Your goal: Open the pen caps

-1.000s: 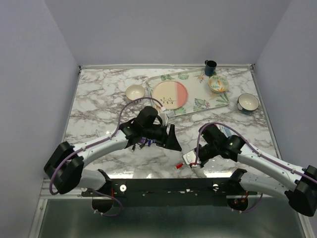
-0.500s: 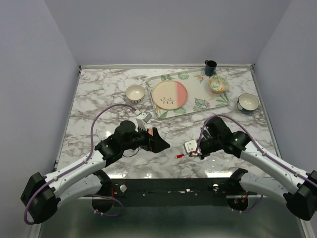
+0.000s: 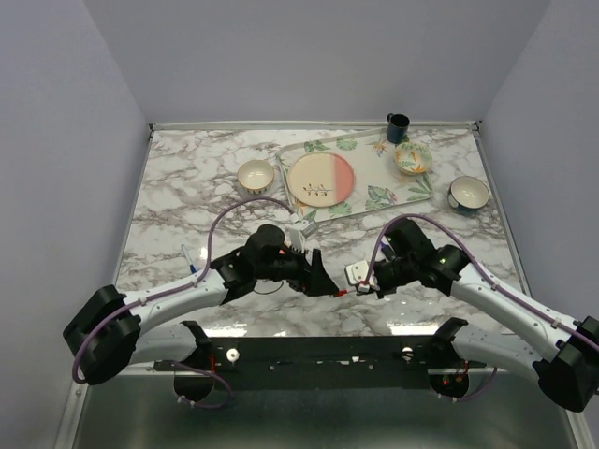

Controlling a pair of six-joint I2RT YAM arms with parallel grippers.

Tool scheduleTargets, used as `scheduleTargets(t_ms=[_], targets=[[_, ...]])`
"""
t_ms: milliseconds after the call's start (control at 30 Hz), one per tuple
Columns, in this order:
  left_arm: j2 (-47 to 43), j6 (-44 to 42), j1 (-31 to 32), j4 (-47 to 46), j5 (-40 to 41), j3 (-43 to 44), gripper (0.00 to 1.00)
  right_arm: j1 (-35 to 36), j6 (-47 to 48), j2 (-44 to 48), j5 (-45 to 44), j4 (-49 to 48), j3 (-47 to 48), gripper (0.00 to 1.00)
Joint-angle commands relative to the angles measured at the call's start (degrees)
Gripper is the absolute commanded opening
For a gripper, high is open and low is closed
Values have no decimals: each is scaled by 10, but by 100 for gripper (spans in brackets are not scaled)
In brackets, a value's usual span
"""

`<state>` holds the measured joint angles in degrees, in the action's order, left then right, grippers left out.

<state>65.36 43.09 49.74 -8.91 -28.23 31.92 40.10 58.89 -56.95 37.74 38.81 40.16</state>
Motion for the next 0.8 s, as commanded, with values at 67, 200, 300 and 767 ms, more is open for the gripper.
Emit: scheduleTargets(t_ms=[67,200,300,767], targets=[[63,2,28,-49,-87,38,65,-2,-9,-1,-7,-3,11,1],[85,5,33,-52,-104,50,56,-1,-8,0,-6,-5,11,1],[99,9,36,-61,-118,58,47,-2,-7,0,-3,-4,11,1],[79,-26,29,38,-138,65,0,-2,17,9,-16,7,6,1]])
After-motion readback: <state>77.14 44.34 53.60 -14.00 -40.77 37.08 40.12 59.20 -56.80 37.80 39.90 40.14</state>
